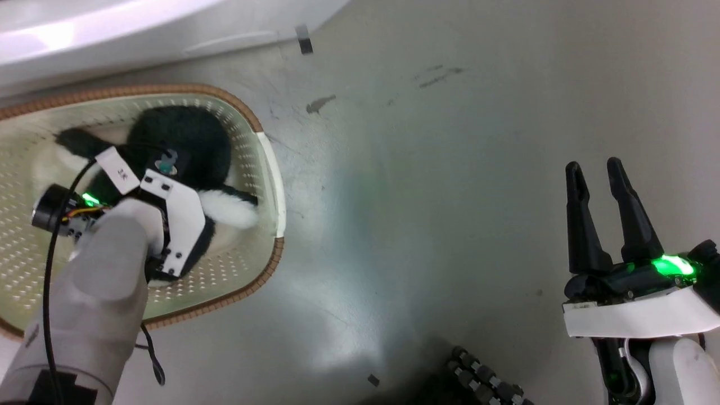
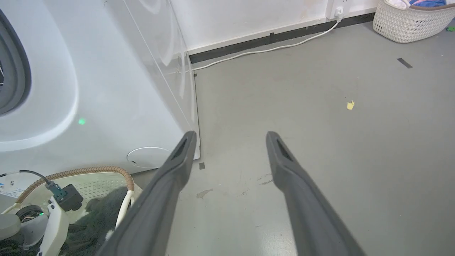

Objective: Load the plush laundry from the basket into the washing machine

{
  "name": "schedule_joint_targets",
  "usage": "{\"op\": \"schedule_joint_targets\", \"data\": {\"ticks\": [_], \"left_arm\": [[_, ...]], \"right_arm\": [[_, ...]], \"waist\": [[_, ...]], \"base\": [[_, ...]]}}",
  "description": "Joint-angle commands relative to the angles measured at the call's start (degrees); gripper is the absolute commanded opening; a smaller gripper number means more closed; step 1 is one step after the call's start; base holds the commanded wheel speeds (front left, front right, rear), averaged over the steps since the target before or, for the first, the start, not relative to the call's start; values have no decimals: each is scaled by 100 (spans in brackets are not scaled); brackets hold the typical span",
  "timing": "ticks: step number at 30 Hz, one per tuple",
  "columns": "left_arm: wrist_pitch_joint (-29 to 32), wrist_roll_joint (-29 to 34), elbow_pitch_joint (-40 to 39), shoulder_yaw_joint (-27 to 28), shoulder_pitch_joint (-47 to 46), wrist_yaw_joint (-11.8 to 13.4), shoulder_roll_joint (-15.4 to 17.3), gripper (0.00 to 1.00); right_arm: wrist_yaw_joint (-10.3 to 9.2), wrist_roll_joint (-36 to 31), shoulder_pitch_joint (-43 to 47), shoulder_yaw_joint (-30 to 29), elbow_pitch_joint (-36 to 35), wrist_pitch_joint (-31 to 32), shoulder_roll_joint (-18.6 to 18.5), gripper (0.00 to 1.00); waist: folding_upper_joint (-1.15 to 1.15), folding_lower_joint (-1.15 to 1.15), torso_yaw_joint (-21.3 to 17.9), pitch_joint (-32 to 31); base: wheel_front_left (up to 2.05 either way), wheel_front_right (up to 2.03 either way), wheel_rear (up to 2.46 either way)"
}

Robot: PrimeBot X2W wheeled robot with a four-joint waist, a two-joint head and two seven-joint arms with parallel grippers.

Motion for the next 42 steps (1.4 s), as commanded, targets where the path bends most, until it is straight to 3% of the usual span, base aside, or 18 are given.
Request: {"op": "schedule_joint_targets", "data": {"ticks": [1,4,6,11,17,31,42], "left_arm": [[71,11,231,-93,-132,-15,86,100],[143,0,448,-210,-247,-47,111,100],[162,-36,591,-272,-318,-98,150,0],[59,-176,876,-351,-465,-156,248,0],[-319,-368,859,-245,-290,-67,242,0],[-1933,-836,803,-100,439,-23,-412,0],[-3104,-1135,645,-58,1151,-99,-863,0]], "right_arm": [[-5,90,-112,19,-54,-58,-4,100],[-5,165,-127,36,-70,-94,-4,100],[-5,212,-148,49,-68,-118,-5,100],[-5,311,-254,104,-22,-175,-5,100],[-5,249,-345,53,71,-175,-5,100],[-5,-579,102,-534,162,-175,-5,100],[-5,-1032,594,-676,107,-175,-5,100]], "waist": [[0,0,-69,142],[0,0,-130,273],[0,0,-178,353],[0,0,-322,454],[0,0,-296,99],[0,0,665,-1739],[0,0,1371,-3000]], "base": [[0,0,0],[0,0,0],[0,0,0],[0,0,0],[0,0,0],[0,0,0],[0,0,0]]}}
